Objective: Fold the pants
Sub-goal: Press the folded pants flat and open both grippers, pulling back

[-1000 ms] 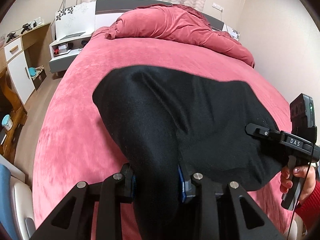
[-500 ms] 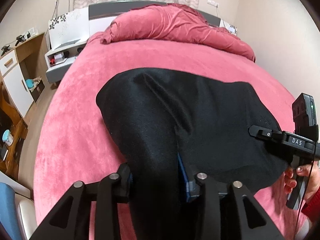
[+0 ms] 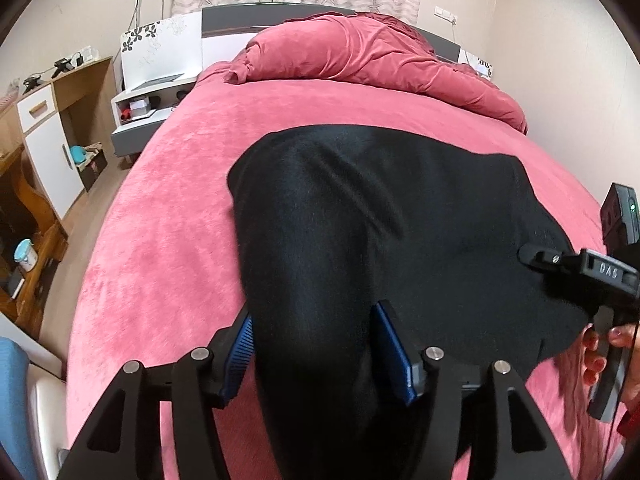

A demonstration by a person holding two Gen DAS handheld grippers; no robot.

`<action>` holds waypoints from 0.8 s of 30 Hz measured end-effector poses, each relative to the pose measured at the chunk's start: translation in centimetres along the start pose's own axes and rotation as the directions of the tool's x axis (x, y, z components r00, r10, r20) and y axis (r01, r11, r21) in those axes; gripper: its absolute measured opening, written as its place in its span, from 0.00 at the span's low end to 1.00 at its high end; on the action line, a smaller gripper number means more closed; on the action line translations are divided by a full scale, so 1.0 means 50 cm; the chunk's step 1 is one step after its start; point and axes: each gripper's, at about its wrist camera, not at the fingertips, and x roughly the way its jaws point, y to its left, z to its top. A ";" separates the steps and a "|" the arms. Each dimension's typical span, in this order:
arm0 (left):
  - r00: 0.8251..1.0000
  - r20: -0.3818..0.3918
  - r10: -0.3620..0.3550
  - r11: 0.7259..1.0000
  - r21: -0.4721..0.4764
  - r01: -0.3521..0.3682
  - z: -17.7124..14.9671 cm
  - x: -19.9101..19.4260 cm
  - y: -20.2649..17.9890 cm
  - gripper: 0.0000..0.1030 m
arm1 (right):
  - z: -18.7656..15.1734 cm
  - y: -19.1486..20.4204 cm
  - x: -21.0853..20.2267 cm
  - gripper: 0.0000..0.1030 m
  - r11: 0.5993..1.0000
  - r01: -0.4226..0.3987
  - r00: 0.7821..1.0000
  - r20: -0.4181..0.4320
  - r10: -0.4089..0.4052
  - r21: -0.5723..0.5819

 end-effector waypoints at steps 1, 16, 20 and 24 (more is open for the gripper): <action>1.000 0.000 0.009 1.000 0.005 -0.009 -0.007 -0.011 0.000 0.59 | -0.004 0.000 -0.008 0.73 1.000 0.015 1.000 0.002 -0.015 0.008; 0.996 0.054 0.066 0.992 0.105 -0.071 -0.083 -0.093 -0.080 0.56 | -0.092 0.226 -0.121 0.37 0.907 0.178 0.983 0.115 -0.145 -0.381; 0.996 0.033 0.077 0.988 0.134 -0.081 -0.094 -0.085 -0.081 0.56 | -0.107 0.183 -0.071 0.21 0.894 0.265 0.962 0.043 -0.269 -0.361; 0.996 0.024 0.085 0.983 0.161 -0.088 -0.111 -0.074 -0.092 0.56 | -0.097 0.119 -0.074 0.00 0.940 0.265 0.963 0.012 -0.268 -0.216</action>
